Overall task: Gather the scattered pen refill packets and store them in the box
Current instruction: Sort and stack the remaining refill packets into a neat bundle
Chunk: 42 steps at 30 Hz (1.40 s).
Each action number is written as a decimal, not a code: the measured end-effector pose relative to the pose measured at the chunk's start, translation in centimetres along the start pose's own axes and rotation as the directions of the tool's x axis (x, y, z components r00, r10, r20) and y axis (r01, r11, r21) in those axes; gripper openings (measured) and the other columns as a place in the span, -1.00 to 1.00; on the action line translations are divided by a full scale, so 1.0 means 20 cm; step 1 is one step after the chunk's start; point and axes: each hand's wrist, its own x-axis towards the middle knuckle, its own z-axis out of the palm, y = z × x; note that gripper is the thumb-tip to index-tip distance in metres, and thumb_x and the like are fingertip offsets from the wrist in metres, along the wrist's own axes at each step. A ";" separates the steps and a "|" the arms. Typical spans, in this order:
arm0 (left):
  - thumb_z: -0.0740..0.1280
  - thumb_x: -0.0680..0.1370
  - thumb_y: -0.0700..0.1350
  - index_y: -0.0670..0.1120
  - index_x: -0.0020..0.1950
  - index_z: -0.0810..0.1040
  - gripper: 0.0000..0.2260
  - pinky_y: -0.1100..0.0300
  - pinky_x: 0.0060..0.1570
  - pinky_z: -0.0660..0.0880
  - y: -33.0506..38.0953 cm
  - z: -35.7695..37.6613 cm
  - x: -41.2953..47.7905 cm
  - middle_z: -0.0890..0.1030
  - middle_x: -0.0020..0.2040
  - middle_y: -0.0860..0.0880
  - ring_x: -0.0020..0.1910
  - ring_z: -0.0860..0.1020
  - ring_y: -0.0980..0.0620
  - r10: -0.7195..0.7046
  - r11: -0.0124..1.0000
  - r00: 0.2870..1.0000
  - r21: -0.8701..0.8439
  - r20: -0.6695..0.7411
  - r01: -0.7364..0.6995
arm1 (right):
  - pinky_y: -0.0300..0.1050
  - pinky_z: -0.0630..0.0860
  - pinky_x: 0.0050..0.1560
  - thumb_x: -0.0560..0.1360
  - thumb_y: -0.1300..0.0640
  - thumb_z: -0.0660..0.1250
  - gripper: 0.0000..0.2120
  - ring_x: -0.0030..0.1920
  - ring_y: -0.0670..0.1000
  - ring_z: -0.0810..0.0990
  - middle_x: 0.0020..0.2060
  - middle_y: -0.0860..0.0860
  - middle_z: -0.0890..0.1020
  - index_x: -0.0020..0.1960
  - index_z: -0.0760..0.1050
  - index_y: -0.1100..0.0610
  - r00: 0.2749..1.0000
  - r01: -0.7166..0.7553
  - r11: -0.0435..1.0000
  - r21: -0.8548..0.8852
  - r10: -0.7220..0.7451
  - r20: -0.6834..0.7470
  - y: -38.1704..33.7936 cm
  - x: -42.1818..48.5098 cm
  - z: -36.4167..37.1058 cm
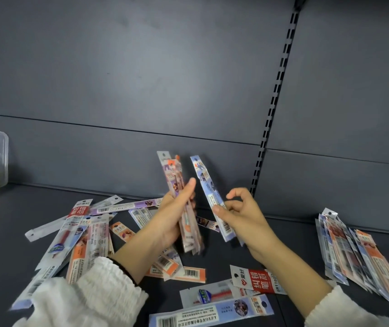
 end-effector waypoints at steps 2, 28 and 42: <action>0.42 0.32 0.15 -0.07 0.15 0.55 -0.52 0.07 0.07 0.49 -0.01 0.05 -0.03 0.67 0.01 -0.05 0.04 0.61 -0.01 0.012 1.000 0.998 0.001 0.061 -0.012 | -0.15 0.55 -0.17 0.47 0.27 0.40 -0.80 -0.22 -0.05 0.60 -0.22 0.03 0.62 -0.06 0.39 0.09 0.997 0.073 0.997 -0.030 -0.073 -0.011 0.00 -0.01 0.04; 0.36 0.42 0.05 -0.07 -0.11 0.38 -0.74 0.25 -0.39 0.46 -0.04 0.11 -0.05 0.40 -0.45 0.01 -0.53 0.39 0.11 0.008 0.991 0.983 -0.130 0.182 0.016 | -0.14 0.39 0.27 0.32 -0.06 0.53 -0.57 0.20 -0.22 0.36 0.14 -0.23 0.40 0.12 0.47 -0.23 0.758 0.246 0.634 -0.733 0.345 0.553 0.02 -0.17 -0.54; 0.37 0.51 0.01 -0.02 -0.17 0.38 -0.80 0.26 -0.47 0.41 0.05 -0.02 0.01 0.38 -0.49 0.04 -0.54 0.36 0.12 0.096 0.966 0.994 -0.238 -0.048 -0.105 | -0.08 0.57 0.12 0.35 0.10 0.53 -0.80 -0.05 -0.13 0.65 -0.09 -0.08 0.69 -0.08 0.57 0.01 0.890 0.104 0.737 -0.668 0.230 0.393 0.06 -0.09 -0.50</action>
